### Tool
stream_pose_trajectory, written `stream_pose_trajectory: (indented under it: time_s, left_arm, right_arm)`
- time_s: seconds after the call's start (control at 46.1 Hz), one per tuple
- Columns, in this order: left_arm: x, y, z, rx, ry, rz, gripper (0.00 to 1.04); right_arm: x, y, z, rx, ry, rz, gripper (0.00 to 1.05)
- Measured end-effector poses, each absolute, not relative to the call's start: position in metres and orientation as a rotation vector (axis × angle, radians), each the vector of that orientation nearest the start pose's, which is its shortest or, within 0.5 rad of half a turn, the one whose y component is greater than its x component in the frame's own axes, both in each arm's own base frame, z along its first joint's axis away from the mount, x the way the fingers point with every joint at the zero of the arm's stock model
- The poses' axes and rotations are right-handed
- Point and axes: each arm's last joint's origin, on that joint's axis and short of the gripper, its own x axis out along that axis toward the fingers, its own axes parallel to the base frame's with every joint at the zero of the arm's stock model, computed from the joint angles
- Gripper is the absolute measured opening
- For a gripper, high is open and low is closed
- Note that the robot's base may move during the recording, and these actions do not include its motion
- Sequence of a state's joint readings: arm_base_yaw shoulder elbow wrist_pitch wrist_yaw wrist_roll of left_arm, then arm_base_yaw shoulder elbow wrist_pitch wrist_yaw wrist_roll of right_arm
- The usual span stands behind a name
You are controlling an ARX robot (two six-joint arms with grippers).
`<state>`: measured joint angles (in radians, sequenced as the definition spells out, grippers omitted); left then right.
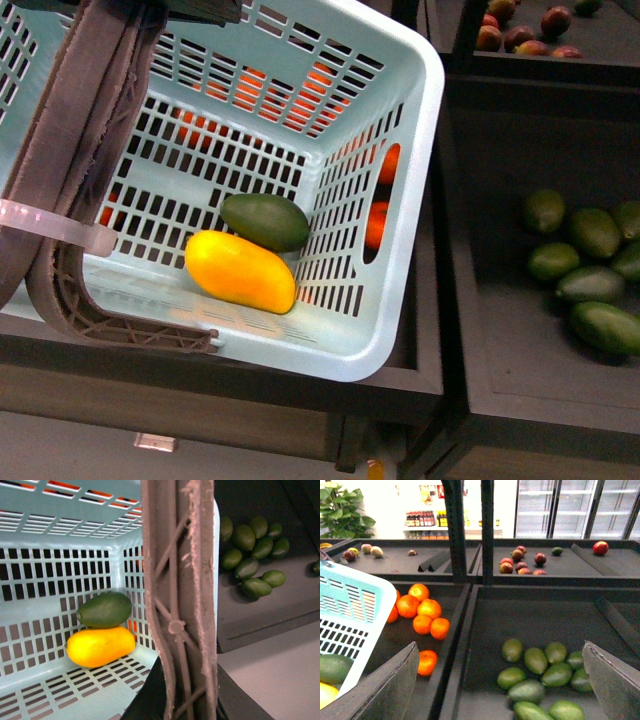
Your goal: Pick mango and avocado into basket
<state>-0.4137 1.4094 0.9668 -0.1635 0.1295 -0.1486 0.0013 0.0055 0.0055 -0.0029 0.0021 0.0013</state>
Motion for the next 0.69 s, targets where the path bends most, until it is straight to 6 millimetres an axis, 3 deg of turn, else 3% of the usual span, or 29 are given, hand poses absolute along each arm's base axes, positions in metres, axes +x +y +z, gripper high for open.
stream_pose_trajectory:
  time_s: [0.694]
  left_arm:
    - [0.2761, -0.1259, 0.2593, -0.061, 0.644, -0.490, 0.07]
  right_arm:
    - [0.0976, 0.0001, 0.1649, 0.001, 0.001, 0.002, 0.97]
